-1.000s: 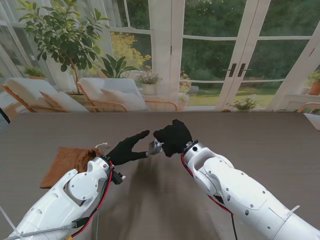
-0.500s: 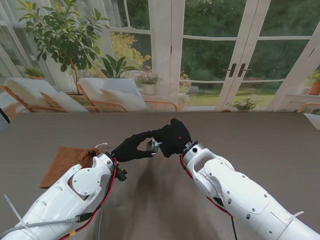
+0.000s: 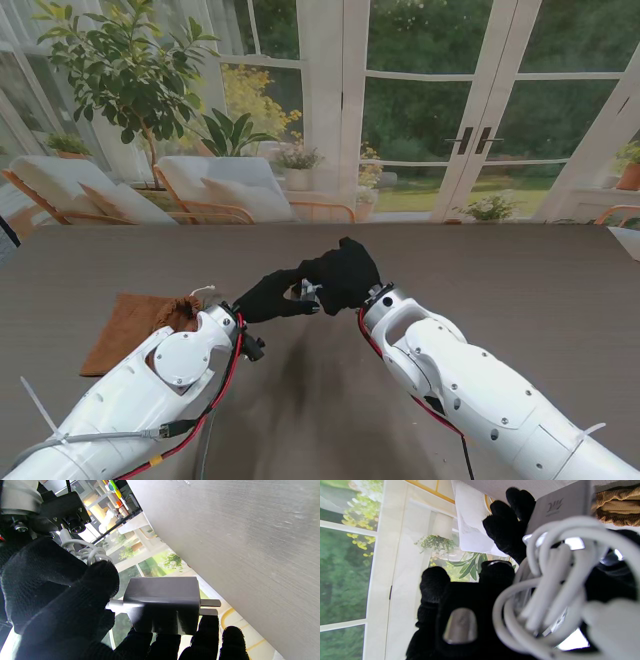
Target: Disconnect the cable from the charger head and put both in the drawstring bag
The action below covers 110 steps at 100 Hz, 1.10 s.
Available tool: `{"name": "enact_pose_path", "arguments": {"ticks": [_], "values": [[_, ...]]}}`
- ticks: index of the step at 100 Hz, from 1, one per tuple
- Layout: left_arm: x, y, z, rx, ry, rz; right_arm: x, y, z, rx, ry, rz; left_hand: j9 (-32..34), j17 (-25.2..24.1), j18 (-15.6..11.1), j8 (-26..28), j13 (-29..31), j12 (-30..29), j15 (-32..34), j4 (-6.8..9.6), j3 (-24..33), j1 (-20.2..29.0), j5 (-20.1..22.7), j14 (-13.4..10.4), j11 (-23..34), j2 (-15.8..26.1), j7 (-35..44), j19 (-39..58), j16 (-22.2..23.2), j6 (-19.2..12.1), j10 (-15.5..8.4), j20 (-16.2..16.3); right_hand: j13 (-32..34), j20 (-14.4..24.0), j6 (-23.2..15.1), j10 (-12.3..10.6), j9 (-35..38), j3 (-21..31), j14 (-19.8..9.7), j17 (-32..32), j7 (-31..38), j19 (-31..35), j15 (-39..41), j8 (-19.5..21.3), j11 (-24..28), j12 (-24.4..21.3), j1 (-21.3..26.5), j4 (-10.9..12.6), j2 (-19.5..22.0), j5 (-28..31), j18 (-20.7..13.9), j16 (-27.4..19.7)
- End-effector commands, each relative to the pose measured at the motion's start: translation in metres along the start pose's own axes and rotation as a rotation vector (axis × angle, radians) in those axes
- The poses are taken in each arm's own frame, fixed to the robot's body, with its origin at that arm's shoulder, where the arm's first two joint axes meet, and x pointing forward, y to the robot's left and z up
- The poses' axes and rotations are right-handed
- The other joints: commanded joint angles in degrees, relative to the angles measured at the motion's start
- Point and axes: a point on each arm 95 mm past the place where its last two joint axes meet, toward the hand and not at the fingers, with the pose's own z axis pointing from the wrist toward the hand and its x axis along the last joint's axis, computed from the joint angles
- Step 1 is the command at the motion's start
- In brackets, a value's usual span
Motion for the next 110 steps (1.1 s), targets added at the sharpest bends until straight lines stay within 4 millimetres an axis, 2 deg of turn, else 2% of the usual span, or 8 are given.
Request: {"name": "enact_pose_path", "arguments": {"ticks": [1,15,37,41,46,58,89,110], "values": [[0.003,0.004,0.004,-0.025,0.012,-0.004,0.003,0.002,0.002,0.0,0.002,0.0,1.5,1.0,0.3,0.9,2.5,1.3,1.4,-0.85,2.0,-0.8,1.1,0.4,0.5,-2.8,0.2,0.7,1.5,-0.1,-0.2,0.7,0.3,1.8,-3.0,-0.7,4.6,8.3,-3.7,25.4,2.6,2.6,2.4,-0.5,1.6,-0.5,1.3,1.5,-0.9,1.1,-1.7,0.7],[0.0,0.007,0.007,-0.031,0.013,0.003,0.003,0.002,0.002,0.0,-0.002,0.001,5.7,5.7,2.4,3.2,8.0,5.4,7.9,-0.83,4.6,1.5,3.7,2.2,3.2,-3.8,2.0,4.0,6.8,0.4,1.1,4.1,0.3,1.8,-3.0,-0.7,4.6,8.3,-3.8,25.4,2.8,2.7,2.4,-0.6,1.6,-0.5,1.4,1.5,-0.9,1.1,-1.8,0.7],[-0.003,0.012,0.012,-0.045,0.014,0.029,0.0,-0.001,0.004,0.008,-0.017,0.003,14.8,10.5,4.0,9.7,17.5,18.1,30.9,-0.25,9.1,8.8,10.7,2.9,12.4,-3.5,10.7,23.3,18.5,0.3,2.4,18.7,0.3,1.8,-2.6,-0.6,4.6,8.3,-3.8,25.4,3.0,2.8,2.5,-0.8,1.5,-0.6,1.6,1.5,-0.9,0.8,-1.7,0.8],[-0.004,0.013,0.013,-0.045,0.015,0.029,0.0,-0.002,0.004,0.011,-0.018,0.002,16.0,7.9,3.5,12.5,19.2,21.4,35.4,-0.83,8.9,10.3,11.2,2.6,14.5,-3.2,13.5,35.8,20.2,0.2,2.4,15.5,0.3,1.8,-2.5,-0.6,4.6,8.2,-3.8,25.4,3.0,2.8,2.5,-0.8,1.5,-0.6,1.7,1.5,-0.8,0.7,-1.7,0.8],[-0.004,0.014,0.014,-0.043,0.017,0.029,-0.002,-0.003,0.004,0.016,-0.021,0.002,19.0,6.7,3.2,17.0,21.3,37.1,40.8,-3.22,5.4,14.7,11.8,2.2,15.3,-3.7,18.7,47.2,22.4,-0.8,2.6,11.3,0.3,1.8,-2.4,-0.6,4.6,8.2,-3.8,25.4,3.1,2.8,2.5,-0.8,1.5,-0.7,1.7,1.5,-0.8,0.7,-1.7,0.8],[-0.004,0.016,0.015,-0.039,0.017,0.012,-0.005,-0.005,0.005,0.029,-0.026,-0.003,27.6,8.8,4.2,18.0,26.7,50.5,52.3,-2.35,-0.1,20.9,13.5,3.1,16.8,0.0,32.6,59.2,26.9,-1.9,3.4,8.3,0.3,1.8,-2.3,-0.6,4.5,8.1,-3.9,25.4,3.2,2.9,2.6,-0.9,1.4,-0.7,2.0,1.5,-0.4,0.5,-1.4,0.9],[0.0,0.017,0.009,-0.019,0.016,-0.015,-0.013,-0.009,0.007,0.059,-0.037,-0.031,32.5,21.0,7.9,19.6,42.0,54.2,74.6,-2.23,-4.6,24.1,13.8,0.8,33.0,4.4,45.5,70.2,30.9,-0.5,6.2,14.0,0.3,2.3,-3.7,-0.3,4.3,7.8,-4.1,25.7,2.4,3.9,4.1,-0.2,1.4,0.4,2.3,1.2,0.8,0.9,-1.1,1.6],[0.001,0.019,0.004,-0.022,0.027,-0.057,-0.015,-0.011,0.007,0.065,-0.039,-0.042,37.4,28.1,11.1,24.1,50.6,52.0,82.7,-4.53,-1.4,24.4,12.3,1.1,39.4,5.1,49.6,74.5,29.2,0.4,5.8,16.1,0.3,2.4,-5.5,-0.2,4.4,7.8,-3.8,25.8,-0.9,4.4,4.5,3.5,1.2,1.2,1.7,1.1,1.1,3.6,-0.8,1.9]]}}
